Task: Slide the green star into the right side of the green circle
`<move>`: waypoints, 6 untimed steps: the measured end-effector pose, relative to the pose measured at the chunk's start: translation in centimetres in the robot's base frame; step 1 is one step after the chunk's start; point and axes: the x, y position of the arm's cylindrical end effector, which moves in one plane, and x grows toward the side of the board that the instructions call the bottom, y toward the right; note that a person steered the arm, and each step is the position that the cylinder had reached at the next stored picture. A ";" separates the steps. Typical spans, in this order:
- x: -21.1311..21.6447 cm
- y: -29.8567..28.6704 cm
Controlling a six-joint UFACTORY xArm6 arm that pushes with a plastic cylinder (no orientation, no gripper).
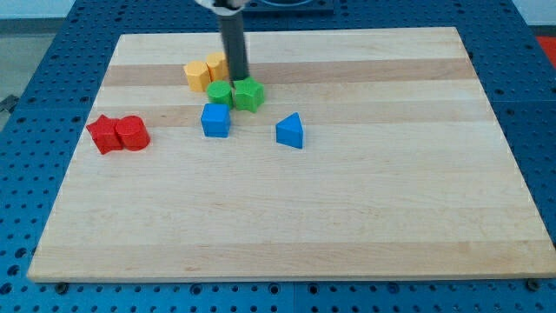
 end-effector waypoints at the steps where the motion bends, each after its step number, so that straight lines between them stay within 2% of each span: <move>1: 0.0 5.4; 2: 0.7 8.3; 3: 1.6 6.7; 5: 2.2 -1.1; 6: 2.3 -0.4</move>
